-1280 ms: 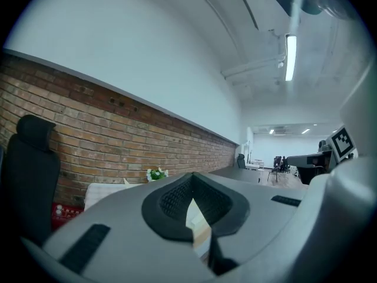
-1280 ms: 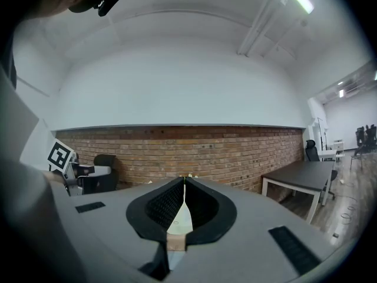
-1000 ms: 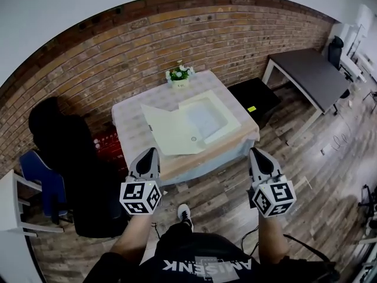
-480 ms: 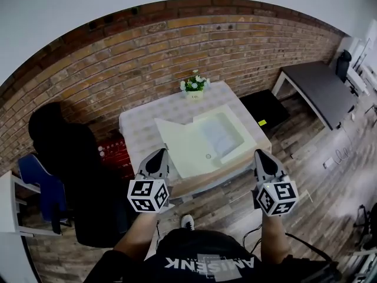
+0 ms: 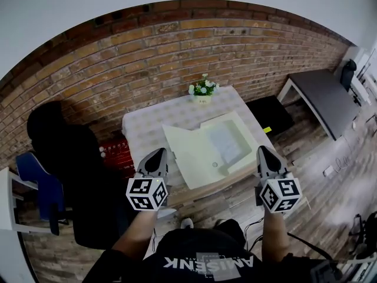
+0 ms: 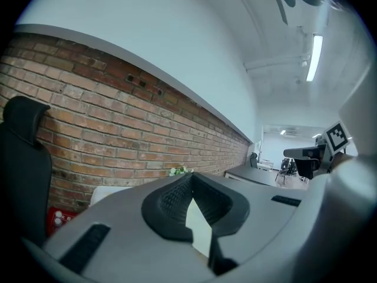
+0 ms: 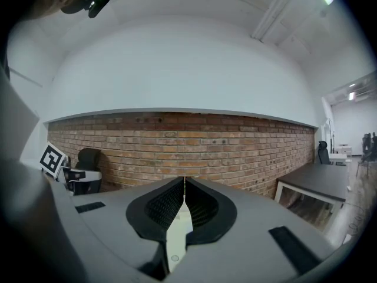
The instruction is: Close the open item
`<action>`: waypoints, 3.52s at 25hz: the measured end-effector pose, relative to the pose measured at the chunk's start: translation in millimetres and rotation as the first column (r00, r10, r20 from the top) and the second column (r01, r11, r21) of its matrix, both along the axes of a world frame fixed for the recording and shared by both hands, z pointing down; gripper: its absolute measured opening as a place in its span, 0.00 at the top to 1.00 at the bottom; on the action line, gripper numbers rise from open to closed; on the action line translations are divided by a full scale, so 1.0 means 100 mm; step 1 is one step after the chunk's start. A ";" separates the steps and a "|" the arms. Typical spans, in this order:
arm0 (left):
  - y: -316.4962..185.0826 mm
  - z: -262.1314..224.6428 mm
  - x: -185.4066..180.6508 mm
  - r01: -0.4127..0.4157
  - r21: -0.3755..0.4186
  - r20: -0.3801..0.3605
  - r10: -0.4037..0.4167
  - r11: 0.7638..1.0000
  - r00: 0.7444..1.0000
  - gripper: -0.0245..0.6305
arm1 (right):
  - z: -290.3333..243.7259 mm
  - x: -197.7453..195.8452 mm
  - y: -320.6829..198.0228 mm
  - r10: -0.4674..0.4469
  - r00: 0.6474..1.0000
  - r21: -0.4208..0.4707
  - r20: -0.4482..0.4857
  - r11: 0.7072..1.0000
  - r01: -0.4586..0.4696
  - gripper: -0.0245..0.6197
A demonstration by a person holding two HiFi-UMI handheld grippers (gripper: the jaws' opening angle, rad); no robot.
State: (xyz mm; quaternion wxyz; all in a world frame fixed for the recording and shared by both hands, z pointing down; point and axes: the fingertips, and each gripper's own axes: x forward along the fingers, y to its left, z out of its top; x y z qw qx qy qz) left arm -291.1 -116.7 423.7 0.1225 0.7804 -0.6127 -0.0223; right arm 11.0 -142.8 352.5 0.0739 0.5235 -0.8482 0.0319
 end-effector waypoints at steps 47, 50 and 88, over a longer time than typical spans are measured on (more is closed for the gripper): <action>-0.53 1.52 0.08 0.288 -0.478 -0.106 -0.380 0.830 0.919 0.81 | 0.46 0.01 -1.97 -0.428 0.900 -0.080 0.080 0.898 0.433 0.90; -0.51 1.62 0.07 0.262 -0.506 -0.151 -0.384 0.822 0.911 0.81 | 0.49 0.03 -1.93 -0.426 0.902 -0.084 0.074 0.898 0.431 0.90; -1.55 0.78 1.92 -0.424 -0.245 -0.520 0.251 0.872 0.817 0.70 | 0.67 1.23 -2.05 -0.184 0.975 -0.106 0.124 0.975 0.197 0.90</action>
